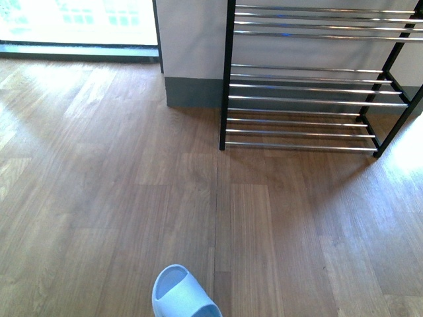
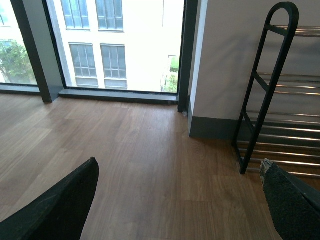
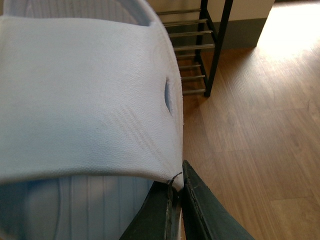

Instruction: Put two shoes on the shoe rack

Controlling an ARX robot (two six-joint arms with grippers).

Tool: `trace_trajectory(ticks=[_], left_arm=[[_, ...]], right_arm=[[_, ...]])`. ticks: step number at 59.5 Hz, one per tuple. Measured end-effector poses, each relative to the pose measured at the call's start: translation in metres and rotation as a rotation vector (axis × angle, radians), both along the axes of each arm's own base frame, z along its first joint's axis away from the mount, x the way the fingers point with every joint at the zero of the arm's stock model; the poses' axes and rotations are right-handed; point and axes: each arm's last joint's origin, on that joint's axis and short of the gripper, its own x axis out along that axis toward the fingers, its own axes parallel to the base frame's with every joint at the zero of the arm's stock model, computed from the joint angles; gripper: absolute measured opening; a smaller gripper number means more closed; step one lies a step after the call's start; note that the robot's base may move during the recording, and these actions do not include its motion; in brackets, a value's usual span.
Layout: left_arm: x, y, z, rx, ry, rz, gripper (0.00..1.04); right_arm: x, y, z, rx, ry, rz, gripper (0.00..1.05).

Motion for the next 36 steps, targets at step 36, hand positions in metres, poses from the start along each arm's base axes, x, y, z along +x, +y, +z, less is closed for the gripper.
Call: trace_trajectory(ticks=[36], left_arm=[[0.0, 0.0, 0.0, 0.0, 0.0, 0.002, 0.95]], right_arm=[[-0.0001, 0.0007, -0.0003, 0.002, 0.002, 0.006, 0.01]])
